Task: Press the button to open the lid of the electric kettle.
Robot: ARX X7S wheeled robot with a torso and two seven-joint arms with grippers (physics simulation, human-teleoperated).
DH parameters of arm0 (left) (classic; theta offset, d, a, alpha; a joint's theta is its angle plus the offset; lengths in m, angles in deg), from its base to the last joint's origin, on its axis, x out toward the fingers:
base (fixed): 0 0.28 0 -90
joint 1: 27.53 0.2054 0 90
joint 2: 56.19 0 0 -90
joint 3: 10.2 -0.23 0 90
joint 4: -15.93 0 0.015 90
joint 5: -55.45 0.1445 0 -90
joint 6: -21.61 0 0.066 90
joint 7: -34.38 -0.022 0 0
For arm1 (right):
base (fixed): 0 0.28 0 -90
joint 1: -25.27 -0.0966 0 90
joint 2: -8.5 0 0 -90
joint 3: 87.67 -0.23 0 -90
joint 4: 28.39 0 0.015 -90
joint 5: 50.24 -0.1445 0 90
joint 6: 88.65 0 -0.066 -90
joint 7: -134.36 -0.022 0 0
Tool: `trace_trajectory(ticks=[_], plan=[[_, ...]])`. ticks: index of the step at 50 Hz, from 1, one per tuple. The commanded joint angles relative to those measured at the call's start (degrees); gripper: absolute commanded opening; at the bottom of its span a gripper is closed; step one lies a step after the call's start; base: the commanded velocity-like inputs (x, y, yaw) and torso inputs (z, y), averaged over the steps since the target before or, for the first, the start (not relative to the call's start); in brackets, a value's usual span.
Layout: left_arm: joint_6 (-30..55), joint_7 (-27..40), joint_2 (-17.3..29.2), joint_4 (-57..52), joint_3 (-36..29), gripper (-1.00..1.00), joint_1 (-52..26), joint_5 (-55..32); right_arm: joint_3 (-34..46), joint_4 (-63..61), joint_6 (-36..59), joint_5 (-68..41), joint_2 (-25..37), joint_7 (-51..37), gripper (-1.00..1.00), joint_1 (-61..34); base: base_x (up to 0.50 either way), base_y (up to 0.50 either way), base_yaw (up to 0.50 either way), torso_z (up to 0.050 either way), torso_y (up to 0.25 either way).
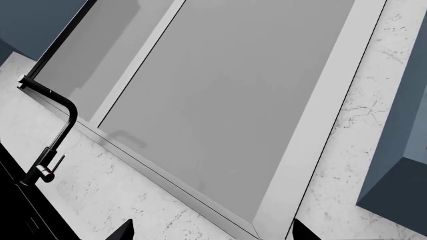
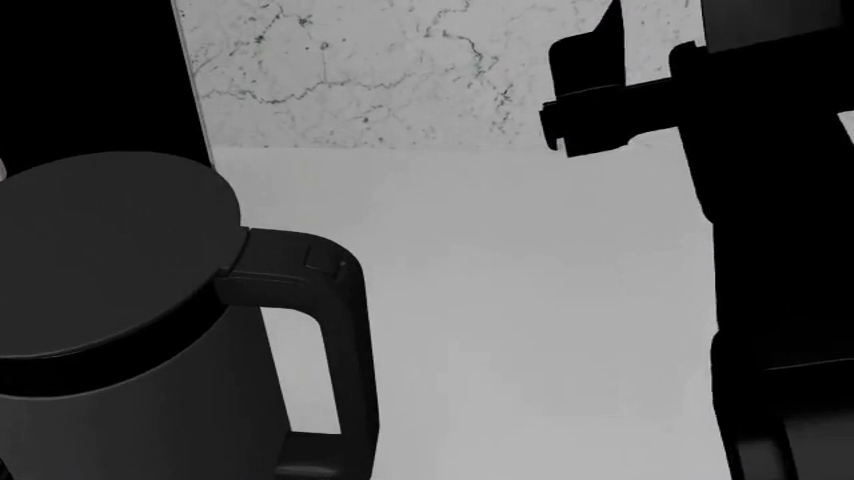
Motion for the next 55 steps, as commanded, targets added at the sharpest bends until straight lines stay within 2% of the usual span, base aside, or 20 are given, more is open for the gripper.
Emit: trace_trajectory(ticks=[1,5,10,14,15,25,38,44,52,55], plan=[[1.9,1.9,-1.5,1.0,1.3,1.0,-0.5,3.0,-2.4,-6.8,9.7,-6.9,1.5,11.9,1.0,-5.1,0.0,0.0,0.0,0.0,0.0],[1.7,2.2,-1.1,1.1,1.0,1.0,-0.4,2.8,-3.3,-7.6,11.9,-10.4,3.0,11.7,1.0,-6.5,0.0,0.0,0.0,0.0,0.0],[1.2,2.3,-0.9,1.2,1.1,1.0,0.2,2.7,-2.5,-5.8,11.9,-31.4,10.4,-0.8,1.0,-9.4,0.0,0.0,0.0,0.0,0.0],[1.2,2.6,-0.8,1.1,1.5,1.0,0.3,2.2,-3.3,-4.7,11.8,-42.1,14.3,-7.6,1.0,-10.4,0.0,0.0,0.0,0.0,0.0],[0.8,2.7,-0.8,1.2,1.2,1.0,0.5,2.5,-3.1,-4.9,11.7,-44.4,15.3,-8.0,-1.0,-10.2,0.0,0.0,0.0,0.0,0.0],[0.1,3.5,-0.2,1.5,0.7,1.0,1.0,2.4,-3.3,-8.2,10.8,-56.7,21.8,-6.9,-1.0,-7.7,0.0,0.0,0.0,0.0,0.0],[-0.9,4.0,-0.1,1.0,0.1,1.0,2.1,1.5,-1.5,-9.8,9.5,-70.2,23.3,-4.8,-1.0,-7.2,0.0,0.0,0.0,0.0,0.0],[-1.1,4.8,0.2,0.9,-0.9,1.0,2.3,1.3,0.6,-11.6,7.5,-68.8,24.0,-0.8,-1.0,-8.1,0.0,0.0,0.0,0.0,0.0],[-2.1,6.6,1.8,1.3,-3.4,1.0,2.5,2.9,9.6,-7.7,7.6,-61.9,25.8,10.2,-1.0,-13.6,0.0,0.0,0.0,0.0,0.0],[-3.8,7.5,2.1,2.2,-6.5,1.0,2.4,5.2,13.1,-6.2,7.9,-59.4,26.3,13.8,-1.0,-17.4,0.0,0.0,0.0,0.0,0.0]])
